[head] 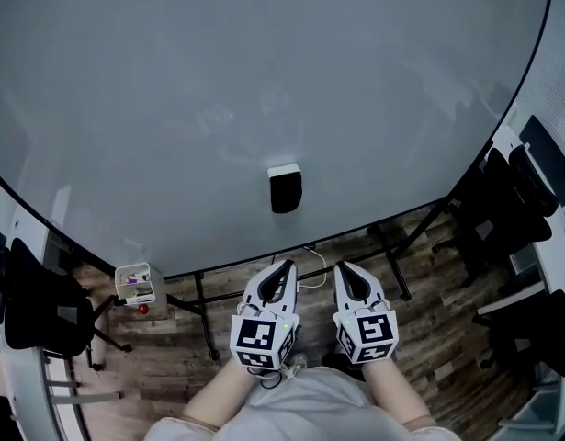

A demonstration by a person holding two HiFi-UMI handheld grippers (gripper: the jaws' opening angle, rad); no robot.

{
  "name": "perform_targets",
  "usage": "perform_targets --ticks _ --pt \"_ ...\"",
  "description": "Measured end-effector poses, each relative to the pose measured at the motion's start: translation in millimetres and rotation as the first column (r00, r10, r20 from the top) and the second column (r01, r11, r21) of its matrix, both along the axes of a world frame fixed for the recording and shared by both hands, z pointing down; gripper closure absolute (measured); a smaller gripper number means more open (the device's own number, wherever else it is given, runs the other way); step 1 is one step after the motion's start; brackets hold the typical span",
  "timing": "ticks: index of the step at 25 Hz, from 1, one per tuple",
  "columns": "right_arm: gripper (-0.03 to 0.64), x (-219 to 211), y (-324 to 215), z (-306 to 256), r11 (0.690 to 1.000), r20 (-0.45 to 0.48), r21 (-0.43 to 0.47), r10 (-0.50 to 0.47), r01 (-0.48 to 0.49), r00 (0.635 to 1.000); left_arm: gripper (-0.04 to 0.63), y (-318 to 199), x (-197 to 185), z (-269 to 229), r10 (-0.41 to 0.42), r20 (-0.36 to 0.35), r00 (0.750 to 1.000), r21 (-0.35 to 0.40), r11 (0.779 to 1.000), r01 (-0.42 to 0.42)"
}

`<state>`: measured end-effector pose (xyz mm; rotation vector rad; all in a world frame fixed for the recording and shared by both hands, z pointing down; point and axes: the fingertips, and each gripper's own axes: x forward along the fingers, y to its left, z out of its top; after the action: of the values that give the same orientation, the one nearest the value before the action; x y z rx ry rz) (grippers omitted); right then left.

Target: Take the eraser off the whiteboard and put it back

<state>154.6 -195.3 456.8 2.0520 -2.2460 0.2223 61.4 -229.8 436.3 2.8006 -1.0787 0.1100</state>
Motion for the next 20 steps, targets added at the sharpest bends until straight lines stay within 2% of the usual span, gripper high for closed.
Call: perform_targets --ticks 3,8,14,20 --pt "0.589 4.7 -22.2 -6.2 0.999 -0.015 0.021 -0.046 0.046 0.999 0.577 -15.4 -3.3 -5.9 -0.082 -0.044 0.996 -0.025 0.996 0.081" --pt "0.589 10.3 -49.5 -19.6 0.989 -0.040 0.044 -0.138 0.140 0.990 0.577 -32.5 -4.4 -17.9 -0.190 -0.019 0.982 0.011 0.982 0.190" --pt "0.589 15.2 -70.7 -29.6 0.966 -0.048 0.052 -0.253 0.255 0.966 0.577 -49.3 0.5 -27.8 -0.332 -0.004 0.943 0.030 0.943 0.332" --pt "0.589 20.7 -83.3 -33.2 0.940 -0.066 0.050 -0.334 0.338 0.940 0.572 -65.3 7.7 -39.2 -0.424 0.000 0.906 0.068 0.904 0.423"
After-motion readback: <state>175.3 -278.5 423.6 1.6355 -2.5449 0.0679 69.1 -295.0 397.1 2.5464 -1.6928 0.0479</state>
